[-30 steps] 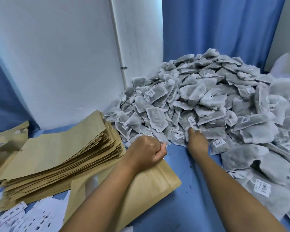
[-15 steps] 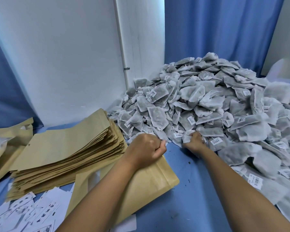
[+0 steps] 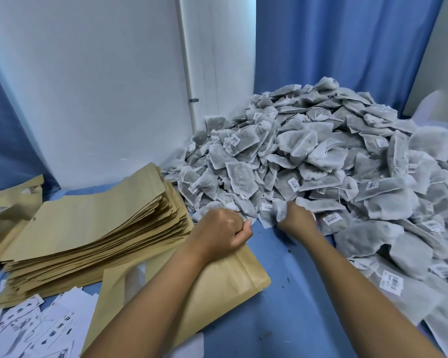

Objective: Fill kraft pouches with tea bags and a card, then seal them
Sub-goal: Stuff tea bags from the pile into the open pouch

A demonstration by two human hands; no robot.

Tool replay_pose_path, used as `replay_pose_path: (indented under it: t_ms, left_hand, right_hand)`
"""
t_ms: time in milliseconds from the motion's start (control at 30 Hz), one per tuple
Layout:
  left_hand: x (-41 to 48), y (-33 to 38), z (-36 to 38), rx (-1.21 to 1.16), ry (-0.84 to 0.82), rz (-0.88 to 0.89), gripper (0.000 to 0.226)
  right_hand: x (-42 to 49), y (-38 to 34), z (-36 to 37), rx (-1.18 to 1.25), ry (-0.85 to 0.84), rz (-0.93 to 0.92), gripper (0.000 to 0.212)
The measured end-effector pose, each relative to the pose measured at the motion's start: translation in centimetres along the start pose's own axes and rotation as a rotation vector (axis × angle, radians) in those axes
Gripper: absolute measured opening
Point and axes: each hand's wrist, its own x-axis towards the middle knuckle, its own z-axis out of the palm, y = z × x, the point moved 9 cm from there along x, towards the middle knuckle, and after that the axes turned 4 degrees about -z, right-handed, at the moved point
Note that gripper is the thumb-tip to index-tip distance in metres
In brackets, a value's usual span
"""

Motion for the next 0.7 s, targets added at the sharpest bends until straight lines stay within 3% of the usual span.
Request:
replay_pose_path:
  t_ms: [100, 167, 300, 400, 433, 533, 600, 633, 700]
  left_hand:
    - [-0.3, 0.1, -0.8, 0.001, 0.030, -0.011, 0.047]
    - [-0.6, 0.3, -1.6, 0.006, 0.052, -0.023, 0.046]
    - [-1.2, 0.2, -3.4, -0.001, 0.086, -0.045, 0.045]
    - [-1.9, -0.8, -5.3, -0.022, 0.123, -0.104, 0.045]
    - [-2.2, -1.1, -6.0, -0.015, 0.151, -0.120, 0.046]
    - [-3.3, -1.8, -8.4, 0.007, 0.242, -0.143, 0.046]
    - [-4.1, -2.0, -9.8, -0.008, 0.304, -0.146, 0.045]
    - [-4.7, -2.1, -10.5, -0.023, 0.336, -0.155, 0.045]
    - [-5.8, -2.5, -11.9, -0.075, 0.400, -0.195, 0.047]
  right_hand:
    - [-1.4, -1.9, -2.1, 0.495, 0.122, 0.017, 0.024]
    - [-2.5, -3.6, -3.2, 0.916, 0.116, 0.006, 0.013]
    - [-5.2, -8.2, -4.3, 1.635, -0.109, 0.022, 0.009]
    - [-7.3, -11.9, -5.1, 2.018, -0.305, 0.060, 0.005]
    - [-8.1, -13.0, -5.5, 2.091, -0.354, 0.059, 0.007]
    - [-10.9, -16.8, -5.6, 2.106, -0.638, 0.027, 0.043]
    - [-13.2, -19.4, -4.8, 1.861, -0.863, -0.048, 0.034]
    - [-14.2, -20.3, -4.4, 1.745, -0.934, -0.070, 0.022]
    - [-15.2, -21.3, -3.2, 1.563, -1.018, -0.066, 0.021]
